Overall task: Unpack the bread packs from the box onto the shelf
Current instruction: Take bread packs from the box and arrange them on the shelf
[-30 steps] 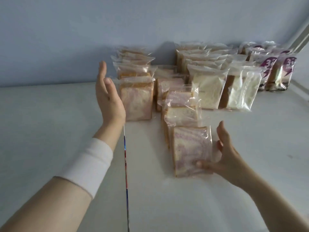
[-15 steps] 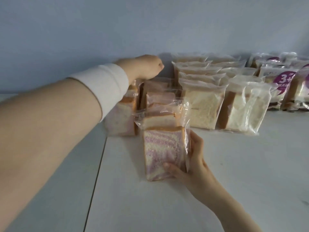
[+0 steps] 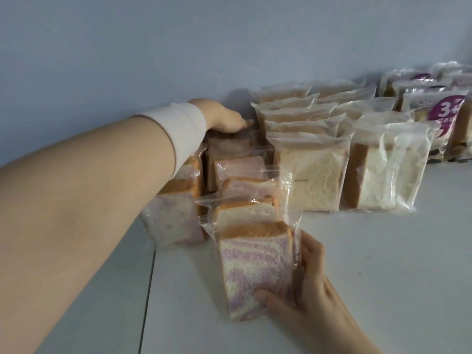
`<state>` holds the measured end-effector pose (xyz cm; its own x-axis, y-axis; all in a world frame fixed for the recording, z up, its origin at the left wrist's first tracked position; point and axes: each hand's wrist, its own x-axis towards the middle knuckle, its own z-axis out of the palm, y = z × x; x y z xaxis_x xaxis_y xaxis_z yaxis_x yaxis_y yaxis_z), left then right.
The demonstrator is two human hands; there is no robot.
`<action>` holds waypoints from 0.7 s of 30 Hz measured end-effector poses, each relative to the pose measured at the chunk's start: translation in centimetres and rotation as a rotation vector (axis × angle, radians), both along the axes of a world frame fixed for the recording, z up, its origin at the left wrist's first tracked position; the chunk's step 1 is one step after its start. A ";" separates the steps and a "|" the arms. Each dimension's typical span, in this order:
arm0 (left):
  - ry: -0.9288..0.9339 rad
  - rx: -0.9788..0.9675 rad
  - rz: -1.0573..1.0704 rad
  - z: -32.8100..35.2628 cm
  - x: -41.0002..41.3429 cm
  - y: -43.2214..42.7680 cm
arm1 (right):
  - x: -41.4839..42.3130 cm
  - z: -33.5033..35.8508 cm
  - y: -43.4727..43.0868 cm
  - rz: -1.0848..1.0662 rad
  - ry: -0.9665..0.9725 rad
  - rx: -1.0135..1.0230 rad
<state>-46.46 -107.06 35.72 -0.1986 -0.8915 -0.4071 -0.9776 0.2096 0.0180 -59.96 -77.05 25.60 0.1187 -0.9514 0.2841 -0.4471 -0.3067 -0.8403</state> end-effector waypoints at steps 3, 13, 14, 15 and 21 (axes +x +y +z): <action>0.071 0.017 0.042 -0.1 0.0 0.1 | 0.0 -0.1 -0.1 0.001 0.000 0.016; 0.147 0.162 -0.052 1.4 0.5 1.0 | 0.2 0.0 0.1 -0.006 -0.008 0.023; 0.114 0.149 -0.089 1.6 0.7 1.0 | 0.2 -0.1 0.1 -0.007 -0.016 0.027; 0.094 0.122 -0.127 1.9 0.8 0.9 | 0.2 -0.1 0.1 -0.006 -0.032 0.035; 0.110 -0.038 -0.258 2.7 1.7 0.8 | 0.9 0.1 -0.8 0.006 -0.084 0.028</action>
<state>-44.76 -106.30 38.41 -0.4618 -0.8200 -0.3382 -0.8846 0.4536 0.1082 -59.02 -77.82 25.70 0.1018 -0.9585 0.2662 -0.3728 -0.2849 -0.8831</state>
